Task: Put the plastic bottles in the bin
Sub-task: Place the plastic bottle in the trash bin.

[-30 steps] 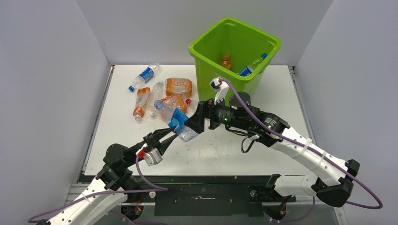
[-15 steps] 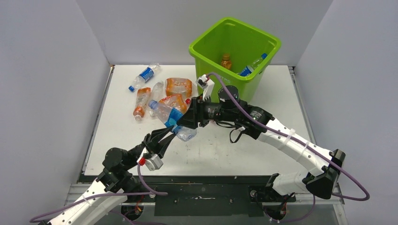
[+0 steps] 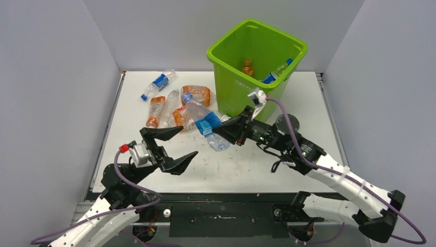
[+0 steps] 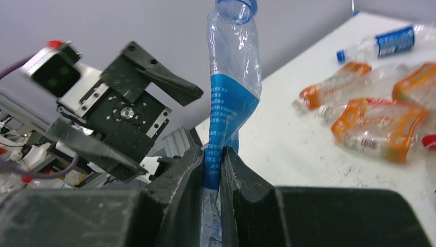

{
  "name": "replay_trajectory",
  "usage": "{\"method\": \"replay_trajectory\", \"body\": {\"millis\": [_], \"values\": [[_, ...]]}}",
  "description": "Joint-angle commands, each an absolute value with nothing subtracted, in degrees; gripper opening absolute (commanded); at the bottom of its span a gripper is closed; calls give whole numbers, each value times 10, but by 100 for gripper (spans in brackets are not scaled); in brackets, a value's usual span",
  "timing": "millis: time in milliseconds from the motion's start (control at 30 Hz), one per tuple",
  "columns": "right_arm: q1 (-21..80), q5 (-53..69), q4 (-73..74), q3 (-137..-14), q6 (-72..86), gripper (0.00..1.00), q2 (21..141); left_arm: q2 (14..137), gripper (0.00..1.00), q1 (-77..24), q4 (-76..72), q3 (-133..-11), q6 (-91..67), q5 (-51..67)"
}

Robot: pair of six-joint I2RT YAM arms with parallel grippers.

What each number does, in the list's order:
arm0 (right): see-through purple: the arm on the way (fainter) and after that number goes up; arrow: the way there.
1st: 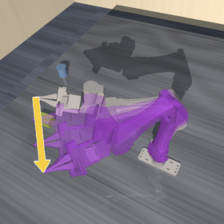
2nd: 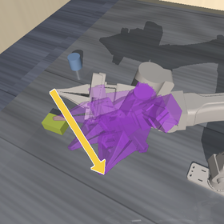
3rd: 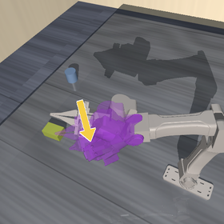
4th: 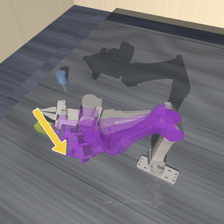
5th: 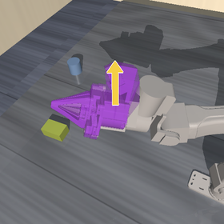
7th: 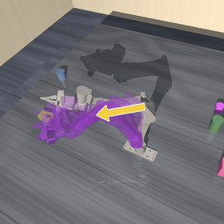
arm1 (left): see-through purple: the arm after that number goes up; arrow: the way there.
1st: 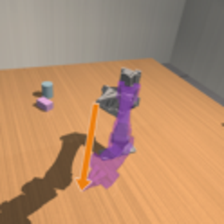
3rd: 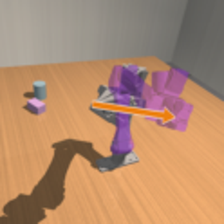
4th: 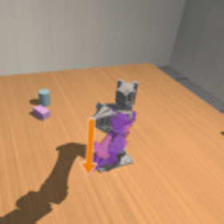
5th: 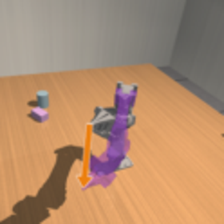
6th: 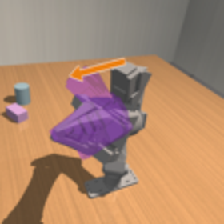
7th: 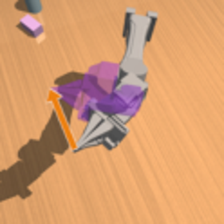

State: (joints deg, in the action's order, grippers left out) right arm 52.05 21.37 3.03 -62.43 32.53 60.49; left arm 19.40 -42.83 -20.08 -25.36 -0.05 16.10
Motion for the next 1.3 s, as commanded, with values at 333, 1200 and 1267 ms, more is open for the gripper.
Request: {"method": "replay_trajectory", "body": {"millis": [333, 1200, 1267], "values": [[540, 179, -297, -454, 273, 5, 471, 468, 96, -430, -715, -260, -599, 201], [598, 53, 62, -625, 201, 92, 455, 413, 0, -430, -165, -449, -146, 202], [598, 42, 112, -692, 186, 92, 470, 411, 0, -430, -77, -467, -69, 156]]}}
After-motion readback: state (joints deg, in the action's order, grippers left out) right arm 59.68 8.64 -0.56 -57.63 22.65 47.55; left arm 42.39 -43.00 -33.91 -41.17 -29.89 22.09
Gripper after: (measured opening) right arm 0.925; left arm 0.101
